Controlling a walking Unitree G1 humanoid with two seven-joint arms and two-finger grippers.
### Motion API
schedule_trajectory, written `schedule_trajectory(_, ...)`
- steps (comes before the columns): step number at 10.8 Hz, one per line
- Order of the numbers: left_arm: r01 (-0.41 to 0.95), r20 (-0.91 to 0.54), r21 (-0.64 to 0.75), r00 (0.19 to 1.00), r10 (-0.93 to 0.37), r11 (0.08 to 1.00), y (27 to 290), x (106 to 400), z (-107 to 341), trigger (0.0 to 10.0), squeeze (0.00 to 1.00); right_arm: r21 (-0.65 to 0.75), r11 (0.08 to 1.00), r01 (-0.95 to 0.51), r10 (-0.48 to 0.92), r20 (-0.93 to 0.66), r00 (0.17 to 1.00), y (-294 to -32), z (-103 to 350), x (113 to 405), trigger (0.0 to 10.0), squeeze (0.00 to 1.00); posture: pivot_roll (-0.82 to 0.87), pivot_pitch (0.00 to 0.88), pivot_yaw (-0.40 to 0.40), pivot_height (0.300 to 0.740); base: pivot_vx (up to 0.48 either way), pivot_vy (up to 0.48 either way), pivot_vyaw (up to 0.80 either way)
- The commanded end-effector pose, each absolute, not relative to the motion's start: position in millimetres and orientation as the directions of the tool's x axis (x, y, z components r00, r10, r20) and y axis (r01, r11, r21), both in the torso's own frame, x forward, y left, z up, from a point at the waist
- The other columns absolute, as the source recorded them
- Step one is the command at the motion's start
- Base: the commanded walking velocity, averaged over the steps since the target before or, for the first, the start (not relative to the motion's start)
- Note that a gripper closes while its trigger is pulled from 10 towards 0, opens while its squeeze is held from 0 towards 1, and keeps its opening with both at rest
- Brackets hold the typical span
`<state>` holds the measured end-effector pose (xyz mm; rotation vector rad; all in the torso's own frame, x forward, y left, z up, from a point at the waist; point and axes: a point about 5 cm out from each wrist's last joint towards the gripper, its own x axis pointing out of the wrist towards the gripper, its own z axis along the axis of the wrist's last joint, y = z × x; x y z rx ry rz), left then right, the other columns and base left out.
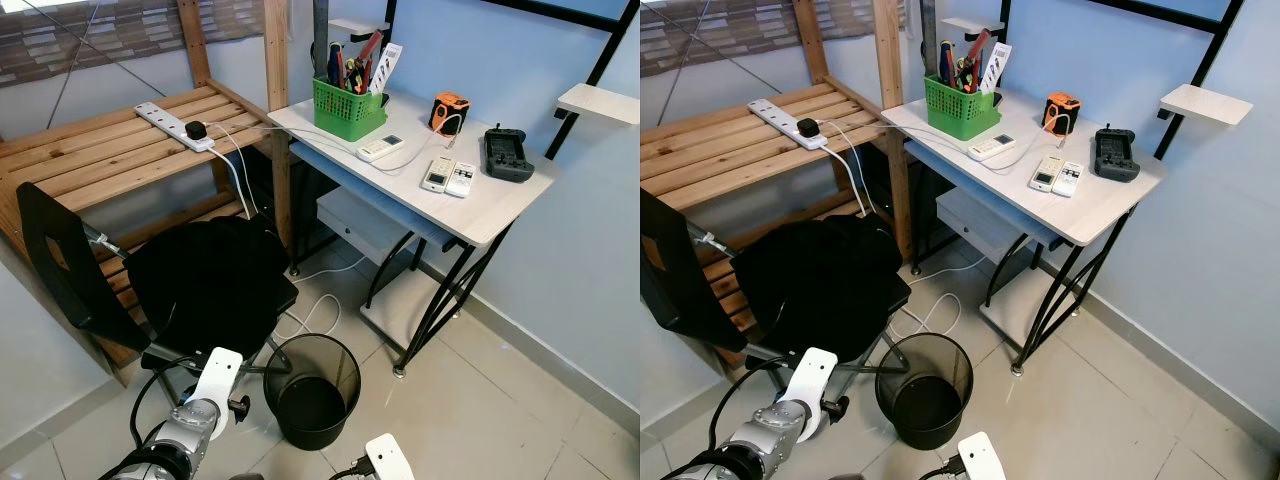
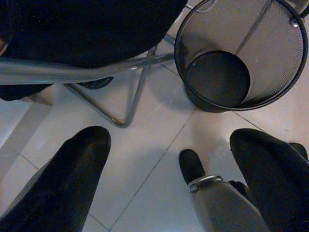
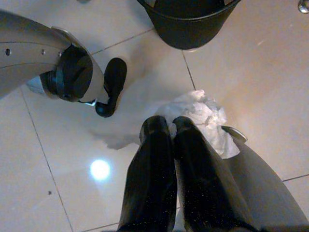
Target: Clean up the room
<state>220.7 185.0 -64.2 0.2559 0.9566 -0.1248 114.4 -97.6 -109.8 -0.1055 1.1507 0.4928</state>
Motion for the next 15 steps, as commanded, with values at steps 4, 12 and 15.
schedule_trajectory(4, 0.196, -0.801, 0.148, 0.599, 0.001, 0.969, 182.6, 229.3, -58.9, 10.0, 0.0, -0.077, 0.997, 0.02, -0.066, -0.664, 0.745, -175.3, -56.8, 228.8, 10.0, 0.0, 0.08, 0.0, -0.029, 0.726, 0.0, 0.0, 0.0)
schedule_trajectory(12, 0.285, -0.786, 0.058, 0.604, -0.132, 0.957, 155.3, 232.5, -59.4, 10.0, 0.0, 0.038, 0.999, 0.022, 0.013, -0.742, 0.67, -158.2, -73.9, 204.3, 10.0, 0.0, 0.07, 0.0, 0.0, 0.726, 0.0, 0.0, 0.0)
schedule_trajectory(15, 0.071, -0.767, -0.025, 0.639, -0.065, 0.997, 159.8, 244.7, -52.1, 10.0, 0.0, 0.252, 0.911, 0.327, -0.034, -0.744, 0.667, -163.5, -68.4, 216.2, 10.0, 0.0, 0.07, 0.0, 0.0, 0.726, 0.0, 0.0, 0.0)
